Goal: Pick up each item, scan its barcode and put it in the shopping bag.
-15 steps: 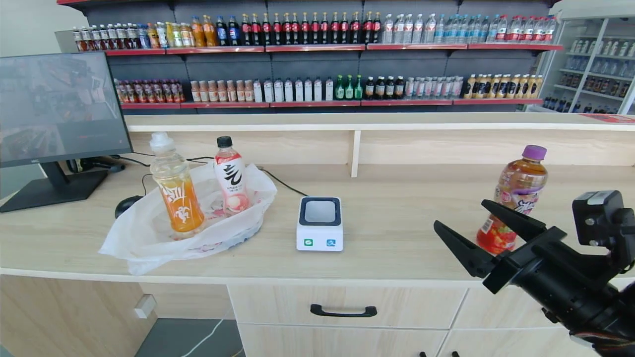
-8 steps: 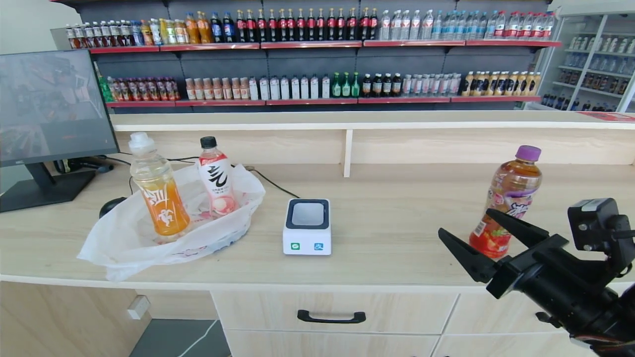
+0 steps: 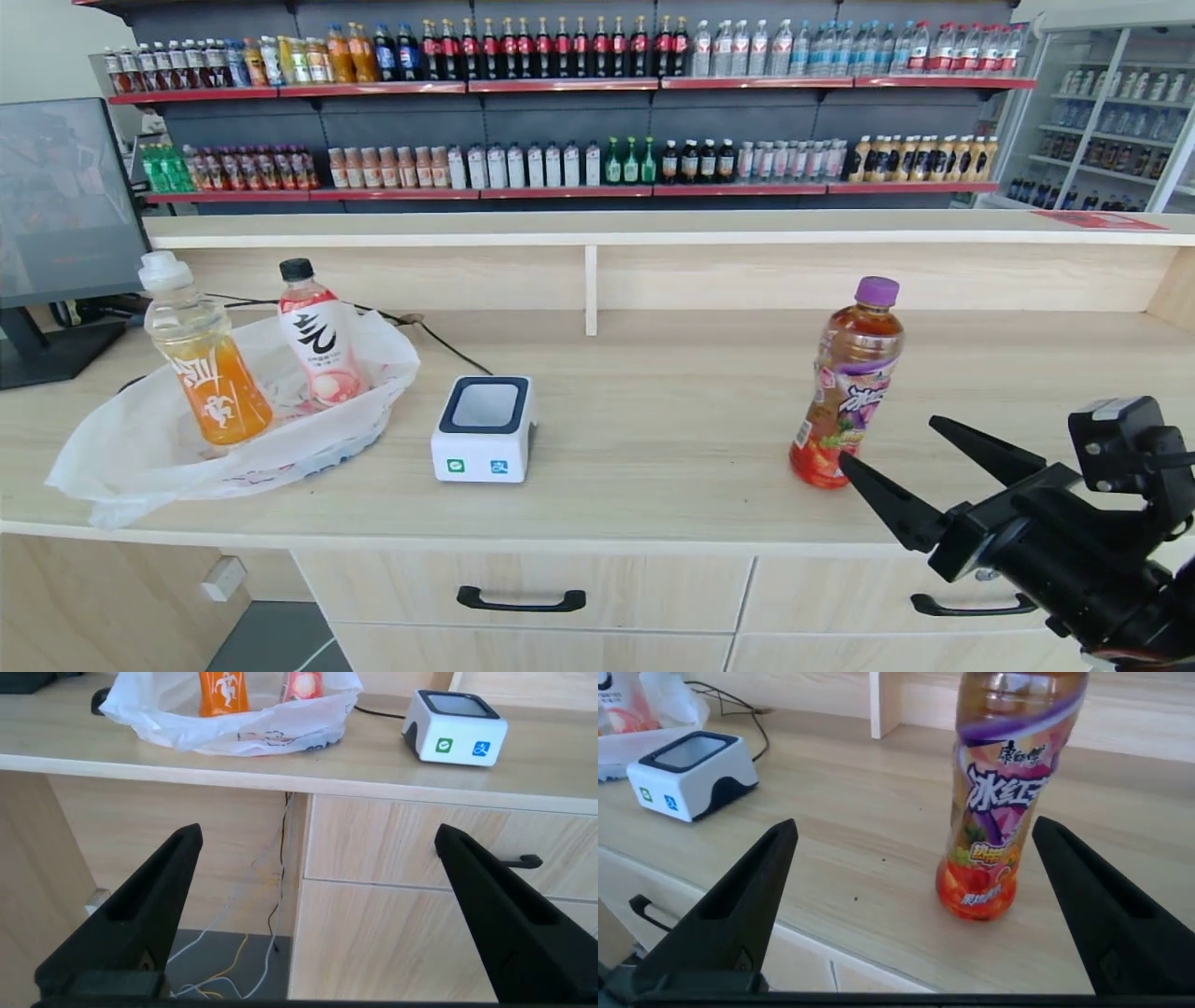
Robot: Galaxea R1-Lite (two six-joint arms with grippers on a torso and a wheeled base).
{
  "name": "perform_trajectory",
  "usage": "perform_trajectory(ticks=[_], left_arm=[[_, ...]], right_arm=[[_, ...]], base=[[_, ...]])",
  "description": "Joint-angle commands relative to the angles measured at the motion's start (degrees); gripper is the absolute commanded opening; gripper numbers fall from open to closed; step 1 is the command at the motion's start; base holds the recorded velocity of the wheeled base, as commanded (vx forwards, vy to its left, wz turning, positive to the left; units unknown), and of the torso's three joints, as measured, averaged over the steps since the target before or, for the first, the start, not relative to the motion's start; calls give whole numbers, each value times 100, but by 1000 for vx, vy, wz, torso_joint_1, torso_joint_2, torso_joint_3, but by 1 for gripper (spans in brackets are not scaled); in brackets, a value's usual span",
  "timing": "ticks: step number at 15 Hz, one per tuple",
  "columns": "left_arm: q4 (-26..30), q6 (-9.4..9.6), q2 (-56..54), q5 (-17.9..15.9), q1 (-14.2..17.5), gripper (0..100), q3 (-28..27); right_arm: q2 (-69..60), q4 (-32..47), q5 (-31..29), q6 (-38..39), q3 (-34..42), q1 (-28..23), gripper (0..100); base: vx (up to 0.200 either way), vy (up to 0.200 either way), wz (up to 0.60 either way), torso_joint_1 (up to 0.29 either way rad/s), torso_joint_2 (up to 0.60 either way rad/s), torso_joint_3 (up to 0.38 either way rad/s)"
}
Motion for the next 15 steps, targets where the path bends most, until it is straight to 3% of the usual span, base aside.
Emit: perform_trajectory(ticks=[1,15], left_arm=[[-1,0,-2,-4,0,100,1],[-1,0,-2,-4,0,100,1]], right_arm=[[270,-8,-1,-4,-10,-137,100],[1535,-8,7,-22,-1144,-629,100]], base=[[0,0,0,0,0,0],[0,0,0,0,0,0]])
